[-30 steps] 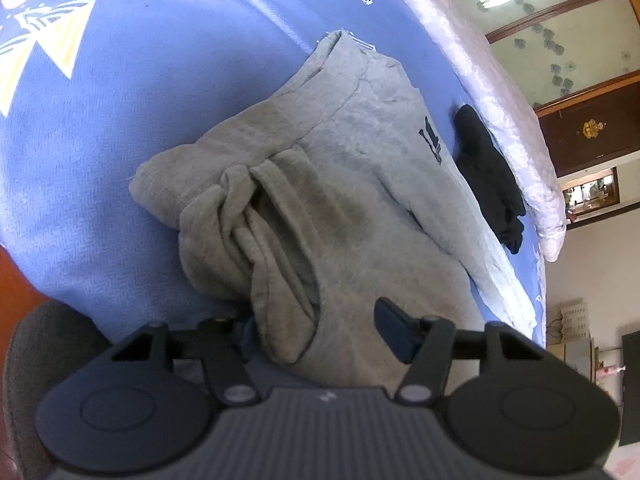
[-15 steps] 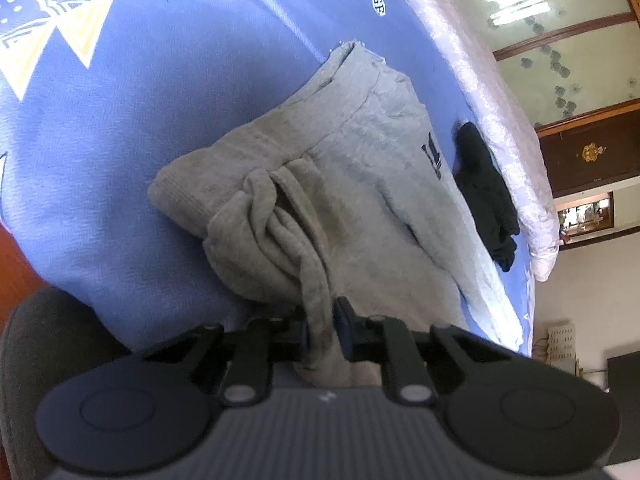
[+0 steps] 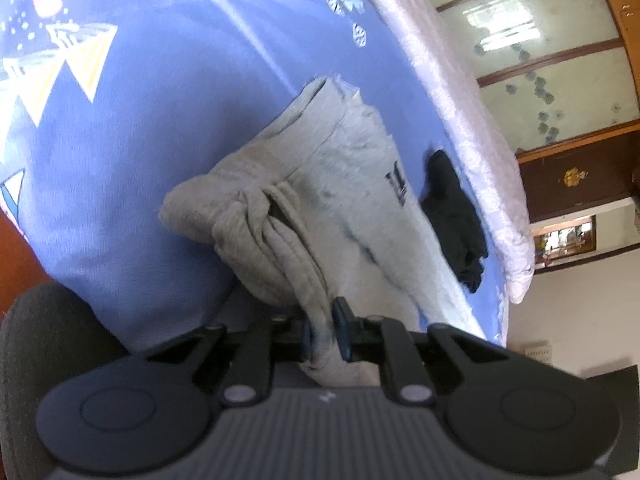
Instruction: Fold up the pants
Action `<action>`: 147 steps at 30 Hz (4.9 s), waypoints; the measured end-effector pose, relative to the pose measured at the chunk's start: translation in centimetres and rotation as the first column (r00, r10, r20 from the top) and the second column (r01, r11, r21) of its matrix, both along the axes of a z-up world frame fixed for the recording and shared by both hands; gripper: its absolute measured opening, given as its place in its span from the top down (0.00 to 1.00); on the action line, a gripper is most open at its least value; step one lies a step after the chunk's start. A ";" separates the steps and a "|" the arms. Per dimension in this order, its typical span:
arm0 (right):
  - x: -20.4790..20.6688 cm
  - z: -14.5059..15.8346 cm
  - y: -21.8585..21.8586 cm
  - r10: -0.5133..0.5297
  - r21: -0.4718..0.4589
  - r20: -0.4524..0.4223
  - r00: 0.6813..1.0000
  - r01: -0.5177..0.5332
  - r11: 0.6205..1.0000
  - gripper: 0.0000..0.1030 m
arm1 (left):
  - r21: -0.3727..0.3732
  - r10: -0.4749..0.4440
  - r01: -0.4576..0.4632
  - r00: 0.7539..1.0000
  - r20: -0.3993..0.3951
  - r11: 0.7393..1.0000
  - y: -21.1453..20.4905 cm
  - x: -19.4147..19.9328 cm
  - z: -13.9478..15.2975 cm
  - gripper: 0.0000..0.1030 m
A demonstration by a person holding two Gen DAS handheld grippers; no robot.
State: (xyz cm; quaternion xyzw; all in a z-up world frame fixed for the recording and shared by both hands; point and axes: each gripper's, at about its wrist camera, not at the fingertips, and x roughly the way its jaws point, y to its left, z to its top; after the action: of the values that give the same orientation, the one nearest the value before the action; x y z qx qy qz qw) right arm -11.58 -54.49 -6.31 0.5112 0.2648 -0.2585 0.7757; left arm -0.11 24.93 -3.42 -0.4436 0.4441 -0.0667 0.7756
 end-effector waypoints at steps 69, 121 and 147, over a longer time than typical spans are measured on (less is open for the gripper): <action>16.3 -2.8 -4.1 0.026 0.028 0.123 0.992 -0.030 0.999 0.49 | 0.007 -0.017 0.017 0.999 0.031 1.000 -0.4 13.3 0.1 0.03; 2.8 -1.9 -2.8 -0.168 -0.033 0.017 0.986 0.168 0.985 0.49 | -0.042 0.048 -0.059 0.972 -0.229 0.997 0.3 6.4 -5.3 0.43; 33.7 1.2 51.6 0.965 -0.191 -0.076 0.250 -0.954 0.232 0.52 | -0.253 0.158 -0.156 0.987 -0.014 0.955 4.6 8.6 -10.0 0.71</action>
State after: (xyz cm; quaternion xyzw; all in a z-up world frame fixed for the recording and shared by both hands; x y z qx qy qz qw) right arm 22.09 -2.87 -5.14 0.1694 0.4725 0.2600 0.8249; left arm 8.47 29.51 -13.43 -0.5728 0.3927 -0.0625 0.7168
